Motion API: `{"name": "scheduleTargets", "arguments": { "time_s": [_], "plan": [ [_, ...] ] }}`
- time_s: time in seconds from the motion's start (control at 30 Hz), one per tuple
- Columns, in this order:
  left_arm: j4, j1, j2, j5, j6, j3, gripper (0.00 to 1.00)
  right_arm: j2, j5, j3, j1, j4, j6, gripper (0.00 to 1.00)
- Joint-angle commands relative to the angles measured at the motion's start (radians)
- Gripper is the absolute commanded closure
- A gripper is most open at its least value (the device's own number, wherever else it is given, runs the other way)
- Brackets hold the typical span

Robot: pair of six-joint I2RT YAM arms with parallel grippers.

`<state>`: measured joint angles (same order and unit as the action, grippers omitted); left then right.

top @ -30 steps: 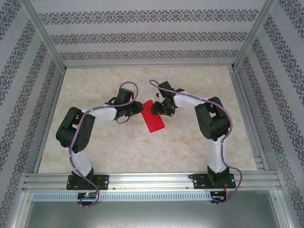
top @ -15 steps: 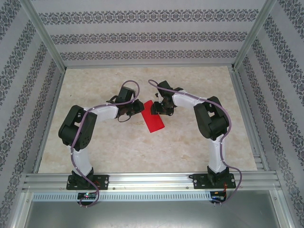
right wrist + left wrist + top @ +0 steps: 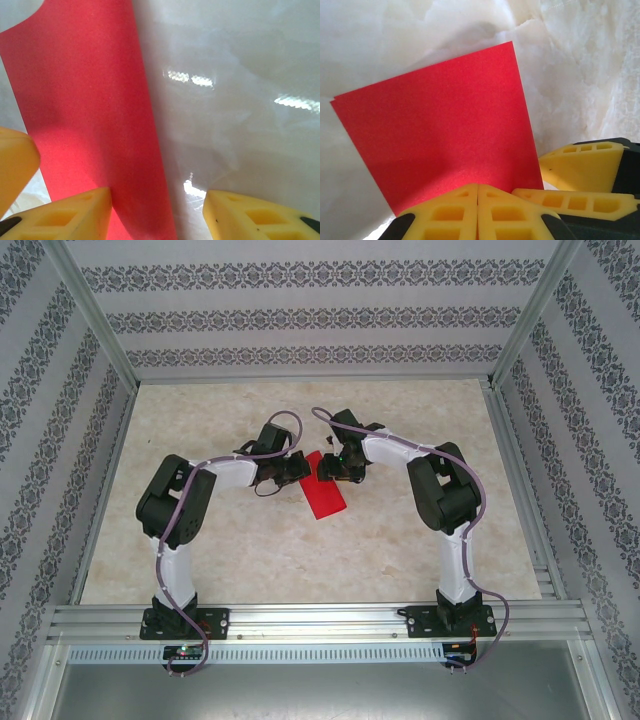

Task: Fold a paper plane with a square sheet of paper (pick it up from the middle)
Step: Hold the square sheet of paper at the center of the table.

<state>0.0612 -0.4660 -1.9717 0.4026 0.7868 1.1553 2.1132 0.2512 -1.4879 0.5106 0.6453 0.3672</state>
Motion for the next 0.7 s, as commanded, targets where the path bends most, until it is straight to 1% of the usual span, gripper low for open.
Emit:
{"name": "scheduleTargets", "arguments": {
  "time_s": [0.0, 0.27, 0.5, 0.57, 0.67],
  "plan": [
    [0.022, -0.01, -0.022, 0.017, -0.021, 0.032, 0.93, 0.113, -0.054, 0.034, 0.014, 0.003, -0.014, 0.45],
    [0.083, -0.011, -0.048, -0.007, -0.034, 0.047, 0.95, 0.118, -0.053, 0.031, 0.013, 0.008, -0.013, 0.46],
    [0.151, -0.013, -0.064, -0.059, -0.051, 0.038, 0.96, 0.113, -0.047, 0.036, 0.012, 0.01, -0.011, 0.46],
    [0.177, -0.013, -0.072, -0.069, -0.056, 0.042, 0.97, 0.105, -0.035, 0.037, 0.011, 0.01, -0.007, 0.46],
    [0.207, -0.013, -0.085, -0.075, -0.06, 0.043, 0.97, 0.065, 0.034, 0.041, 0.003, 0.0, 0.009, 0.46]
  ]
}}
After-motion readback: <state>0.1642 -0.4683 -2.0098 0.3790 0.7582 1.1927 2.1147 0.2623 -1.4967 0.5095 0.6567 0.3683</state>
